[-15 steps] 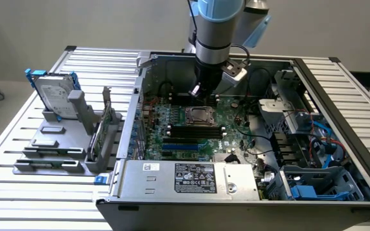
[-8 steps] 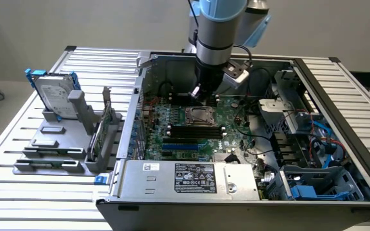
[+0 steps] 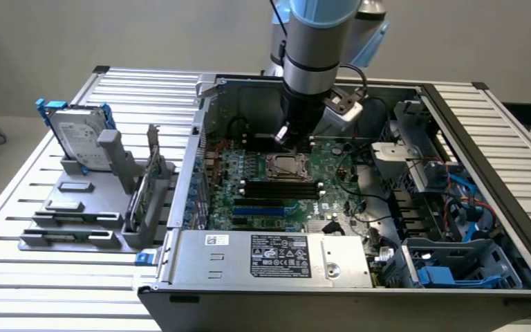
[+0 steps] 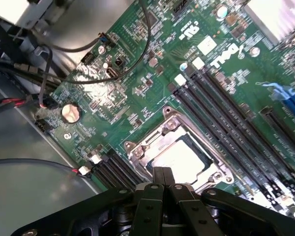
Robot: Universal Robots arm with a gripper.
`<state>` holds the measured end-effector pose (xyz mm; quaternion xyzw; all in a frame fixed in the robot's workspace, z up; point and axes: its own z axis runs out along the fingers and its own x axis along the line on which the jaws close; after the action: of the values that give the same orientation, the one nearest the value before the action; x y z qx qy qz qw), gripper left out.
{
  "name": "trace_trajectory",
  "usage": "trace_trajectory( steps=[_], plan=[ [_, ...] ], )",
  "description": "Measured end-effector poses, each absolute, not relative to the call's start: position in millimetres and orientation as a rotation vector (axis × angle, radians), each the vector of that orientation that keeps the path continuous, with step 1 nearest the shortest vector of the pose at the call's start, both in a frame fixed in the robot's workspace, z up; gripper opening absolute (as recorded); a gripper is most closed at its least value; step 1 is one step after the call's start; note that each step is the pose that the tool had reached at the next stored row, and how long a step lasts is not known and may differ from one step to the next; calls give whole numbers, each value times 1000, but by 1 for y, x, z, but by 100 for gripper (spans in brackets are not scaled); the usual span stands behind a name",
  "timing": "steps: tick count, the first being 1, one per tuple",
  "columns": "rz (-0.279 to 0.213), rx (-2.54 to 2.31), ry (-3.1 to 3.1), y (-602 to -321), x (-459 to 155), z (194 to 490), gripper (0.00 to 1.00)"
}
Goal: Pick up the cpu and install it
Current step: 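Install the first cpu locking lever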
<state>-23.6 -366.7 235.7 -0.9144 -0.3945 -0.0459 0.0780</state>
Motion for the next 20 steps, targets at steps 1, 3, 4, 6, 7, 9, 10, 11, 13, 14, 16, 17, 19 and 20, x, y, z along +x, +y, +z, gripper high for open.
trace_trajectory(
  steps=[1,3,4,6,7,9,10,11,13,14,16,17,19,20],
  plan=[
    [-137,-2739,-1181,-370,-24,237,11],
    [-135,-2740,-1182,-375,-24,238,11],
    [-135,-2741,-1183,-378,-24,238,11],
    [-134,-2742,-1183,-383,-25,239,11],
    [-133,-2743,-1183,-385,-25,239,11],
    [-132,-2745,-1184,-387,-28,239,11],
    [-131,-2747,-1185,-388,-30,239,11],
    [-130,-2748,-1185,-389,-32,239,11],
    [-129,-2750,-1186,-390,-37,239,11],
    [-129,-2750,-1186,-391,-40,239,11],
    [-129,-2750,-1187,-394,-45,239,11],
    [-129,-2750,-1187,-395,-47,240,11],
    [-128,-2750,-1187,-399,-49,242,11],
    [-127,-2750,-1185,-401,-49,244,11]
  ],
)
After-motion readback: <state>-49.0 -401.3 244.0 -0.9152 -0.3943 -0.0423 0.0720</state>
